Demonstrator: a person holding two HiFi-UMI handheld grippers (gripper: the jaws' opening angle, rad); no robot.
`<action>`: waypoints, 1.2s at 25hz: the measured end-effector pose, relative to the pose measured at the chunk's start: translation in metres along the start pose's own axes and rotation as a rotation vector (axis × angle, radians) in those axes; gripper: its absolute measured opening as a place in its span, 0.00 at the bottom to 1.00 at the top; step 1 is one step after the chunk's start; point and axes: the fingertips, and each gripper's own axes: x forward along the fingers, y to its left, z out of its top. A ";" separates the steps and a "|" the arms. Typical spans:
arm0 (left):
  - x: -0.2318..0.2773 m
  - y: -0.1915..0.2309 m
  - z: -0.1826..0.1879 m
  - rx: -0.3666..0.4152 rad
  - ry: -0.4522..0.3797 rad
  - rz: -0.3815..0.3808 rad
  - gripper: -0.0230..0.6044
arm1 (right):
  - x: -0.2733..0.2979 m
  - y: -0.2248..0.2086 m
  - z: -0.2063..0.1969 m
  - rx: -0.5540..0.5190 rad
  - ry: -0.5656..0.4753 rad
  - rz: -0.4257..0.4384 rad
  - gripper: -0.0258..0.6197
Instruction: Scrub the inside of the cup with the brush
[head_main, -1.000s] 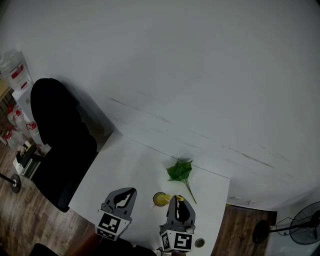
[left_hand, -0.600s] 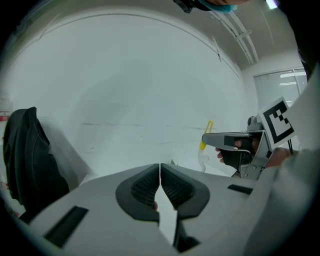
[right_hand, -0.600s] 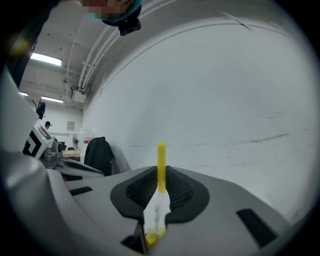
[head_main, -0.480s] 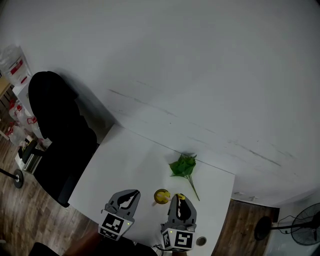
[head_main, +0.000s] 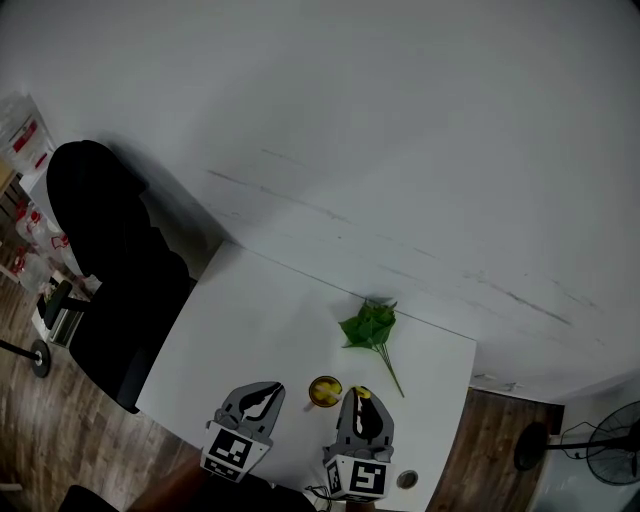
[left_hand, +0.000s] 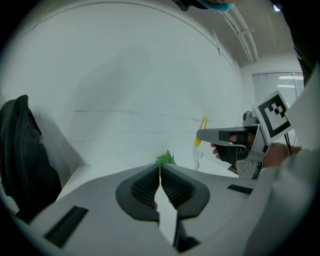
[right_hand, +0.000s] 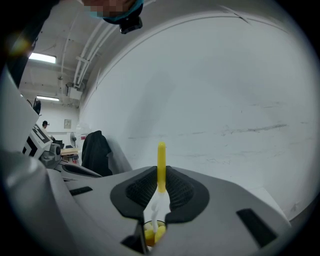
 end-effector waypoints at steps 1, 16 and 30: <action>0.001 0.001 -0.001 -0.001 0.001 -0.001 0.08 | 0.002 -0.001 -0.002 0.001 0.001 -0.001 0.14; 0.025 -0.009 -0.031 -0.028 0.040 -0.056 0.08 | 0.008 -0.010 -0.022 0.026 0.016 -0.026 0.14; 0.054 -0.053 -0.117 -0.010 0.239 -0.209 0.37 | 0.007 -0.009 -0.023 0.022 0.028 -0.022 0.14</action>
